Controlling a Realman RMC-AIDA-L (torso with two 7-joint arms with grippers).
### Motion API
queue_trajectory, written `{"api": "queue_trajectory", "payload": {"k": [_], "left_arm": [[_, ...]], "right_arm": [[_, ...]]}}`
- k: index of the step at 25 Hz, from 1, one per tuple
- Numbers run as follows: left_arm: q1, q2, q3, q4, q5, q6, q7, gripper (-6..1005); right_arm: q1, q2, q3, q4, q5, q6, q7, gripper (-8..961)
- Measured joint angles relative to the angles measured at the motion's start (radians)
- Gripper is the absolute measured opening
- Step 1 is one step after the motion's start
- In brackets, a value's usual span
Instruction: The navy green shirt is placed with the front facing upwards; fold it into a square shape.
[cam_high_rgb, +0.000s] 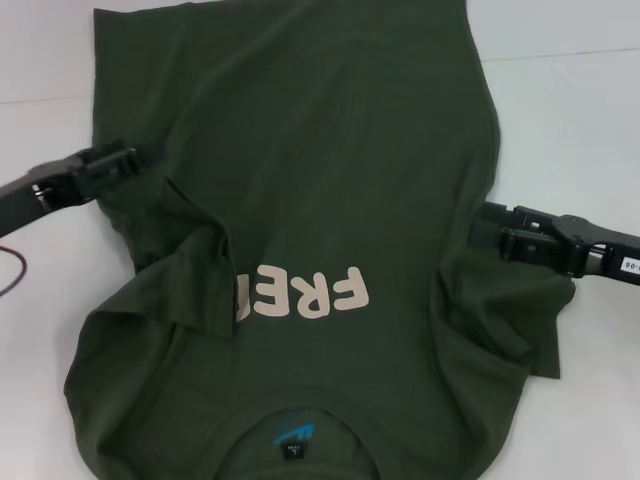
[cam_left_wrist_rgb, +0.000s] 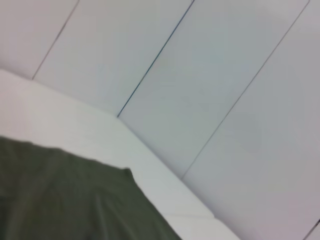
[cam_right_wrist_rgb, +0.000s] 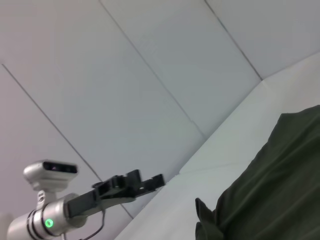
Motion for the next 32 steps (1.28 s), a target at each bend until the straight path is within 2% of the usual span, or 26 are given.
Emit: {"api": "queue_trajectory", "payload": {"k": [7, 11, 21, 32], "left_arm": [[0.057, 0.003, 0.008, 0.073, 0.015, 0.029, 0.007, 888], [0.074, 0.003, 0.008, 0.100, 0.037, 0.051, 0.021, 887], [0.161, 0.001, 0.007, 0.176, 0.067, 0.094, 0.119, 888], [0.231, -0.013, -0.008, 0.188, 0.107, 0.088, 0.238, 887]], "right_arm": [[0.002, 0.001, 0.033, 0.004, 0.000, -0.001, 0.000, 945], [0.004, 0.010, 0.045, 0.009, 0.006, -0.004, 0.001, 944], [0.003, 0.033, 0.050, 0.016, 0.052, -0.011, 0.004, 943], [0.005, 0.043, 0.050, 0.023, 0.054, -0.036, -0.003, 942]]}}
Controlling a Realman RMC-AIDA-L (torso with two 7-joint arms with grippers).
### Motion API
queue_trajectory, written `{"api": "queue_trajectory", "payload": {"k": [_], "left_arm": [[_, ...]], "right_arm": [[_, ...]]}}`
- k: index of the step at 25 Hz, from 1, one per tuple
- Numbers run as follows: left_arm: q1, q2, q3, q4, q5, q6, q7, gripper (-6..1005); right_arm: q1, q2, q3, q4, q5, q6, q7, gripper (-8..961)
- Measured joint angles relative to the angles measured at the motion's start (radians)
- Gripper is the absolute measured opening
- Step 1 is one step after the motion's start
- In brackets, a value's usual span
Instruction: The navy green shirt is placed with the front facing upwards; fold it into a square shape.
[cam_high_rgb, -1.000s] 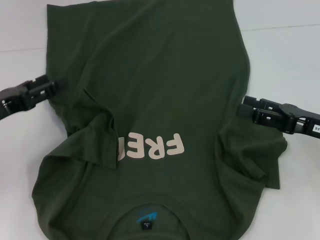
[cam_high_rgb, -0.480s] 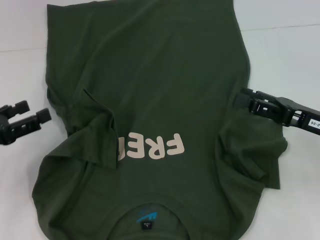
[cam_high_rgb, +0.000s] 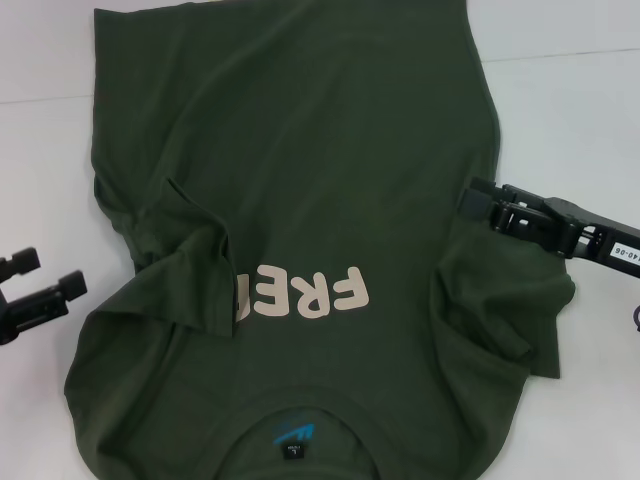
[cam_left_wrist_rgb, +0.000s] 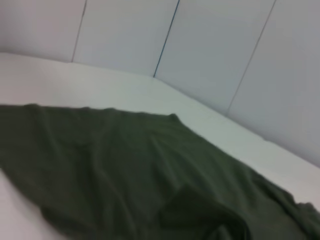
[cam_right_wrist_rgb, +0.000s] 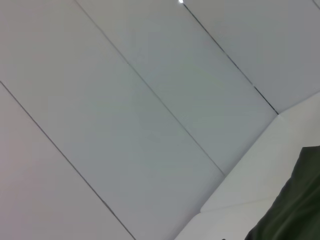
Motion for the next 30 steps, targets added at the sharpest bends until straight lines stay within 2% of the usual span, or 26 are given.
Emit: {"api": "queue_trajectory", "payload": {"k": [9, 30], "left_arm": [[0.011, -0.015, 0.010, -0.024, 0.070, -0.095, 0.051, 887], [0.003, -0.018, 0.037, -0.060, 0.087, -0.046, 0.088, 888]], "right_arm": [[-0.002, 0.002, 0.000, 0.000, 0.001, -0.003, 0.001, 941], [-0.011, 0.005, 0.000, 0.000, 0.016, -0.003, 0.000, 939]]}}
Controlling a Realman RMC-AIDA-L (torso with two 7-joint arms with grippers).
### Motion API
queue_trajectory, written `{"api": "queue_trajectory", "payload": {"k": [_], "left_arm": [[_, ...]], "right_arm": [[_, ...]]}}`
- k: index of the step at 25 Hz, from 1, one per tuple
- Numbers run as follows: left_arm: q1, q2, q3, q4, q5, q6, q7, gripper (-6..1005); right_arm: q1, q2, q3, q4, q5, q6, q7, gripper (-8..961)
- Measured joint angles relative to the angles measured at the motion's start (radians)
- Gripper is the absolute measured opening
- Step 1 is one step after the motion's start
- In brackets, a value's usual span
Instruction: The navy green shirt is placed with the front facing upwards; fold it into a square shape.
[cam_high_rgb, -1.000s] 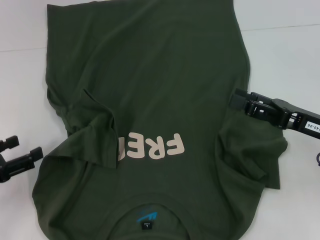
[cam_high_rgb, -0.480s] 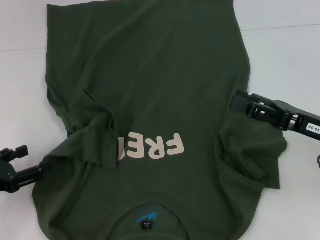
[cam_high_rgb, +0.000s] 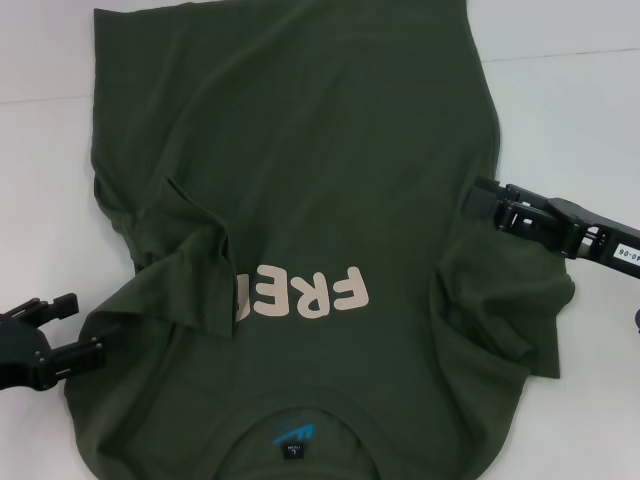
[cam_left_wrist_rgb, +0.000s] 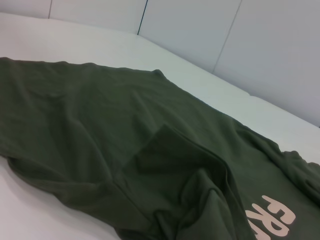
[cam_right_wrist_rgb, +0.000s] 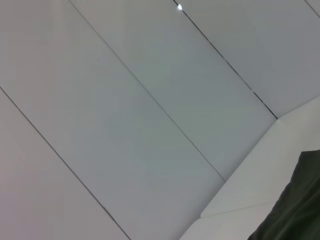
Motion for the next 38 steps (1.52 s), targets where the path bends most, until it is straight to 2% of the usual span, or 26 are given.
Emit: {"api": "queue_trajectory", "payload": {"k": [18, 32, 38], "left_arm": [[-0.005, 0.000, 0.007, -0.022, 0.005, -0.009, 0.031, 885], [-0.020, -0.001, 0.034, -0.054, 0.005, -0.076, 0.041, 875], [-0.023, 0.005, -0.001, -0.013, -0.022, -0.072, 0.040, 872]], "right_arm": [[0.000, 0.003, 0.000, 0.000, 0.000, 0.000, -0.004, 938], [0.000, 0.002, 0.000, 0.000, 0.001, 0.000, -0.002, 936], [0.002, 0.000, 0.000, 0.000, 0.008, 0.000, 0.002, 936]]}}
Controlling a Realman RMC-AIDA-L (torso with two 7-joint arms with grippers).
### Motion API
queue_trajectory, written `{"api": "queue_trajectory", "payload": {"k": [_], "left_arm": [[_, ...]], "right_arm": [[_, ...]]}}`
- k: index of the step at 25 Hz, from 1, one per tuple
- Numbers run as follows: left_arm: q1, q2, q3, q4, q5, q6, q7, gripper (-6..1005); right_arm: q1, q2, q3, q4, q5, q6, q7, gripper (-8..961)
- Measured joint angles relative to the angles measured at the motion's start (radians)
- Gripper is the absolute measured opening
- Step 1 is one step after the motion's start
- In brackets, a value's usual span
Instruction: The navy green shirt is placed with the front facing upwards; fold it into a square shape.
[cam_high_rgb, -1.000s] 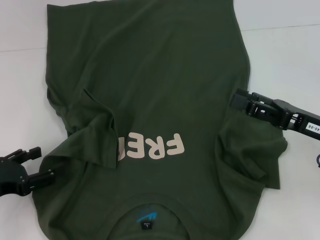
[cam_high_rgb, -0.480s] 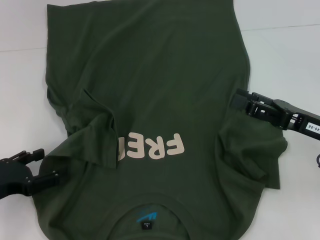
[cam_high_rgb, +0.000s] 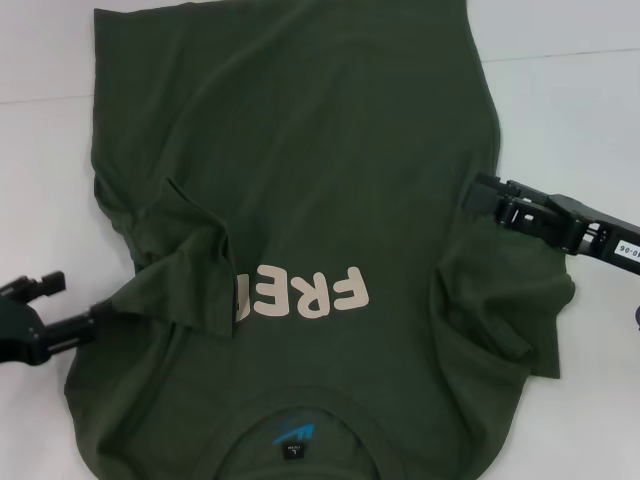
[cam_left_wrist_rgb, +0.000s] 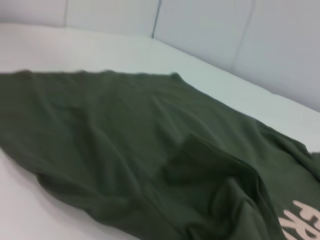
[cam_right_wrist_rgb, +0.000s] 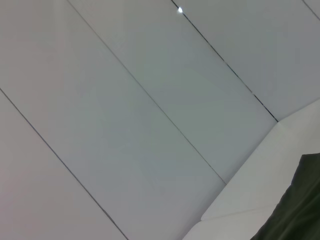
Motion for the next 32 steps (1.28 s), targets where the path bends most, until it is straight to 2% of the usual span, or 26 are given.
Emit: {"api": "queue_trajectory", "payload": {"k": [15, 28, 32], "left_arm": [[0.006, 0.002, 0.007, 0.042, 0.018, 0.059, 0.004, 871], [-0.017, -0.004, 0.017, -0.017, 0.054, 0.023, 0.030, 872], [-0.018, -0.005, 0.043, -0.020, 0.056, -0.007, 0.027, 841]], "right_arm": [[0.002, 0.000, 0.000, 0.000, 0.005, 0.000, 0.003, 934], [-0.001, 0.001, 0.000, 0.000, 0.012, -0.001, 0.003, 933], [-0.004, 0.000, 0.000, 0.000, 0.013, -0.003, 0.003, 932]]}}
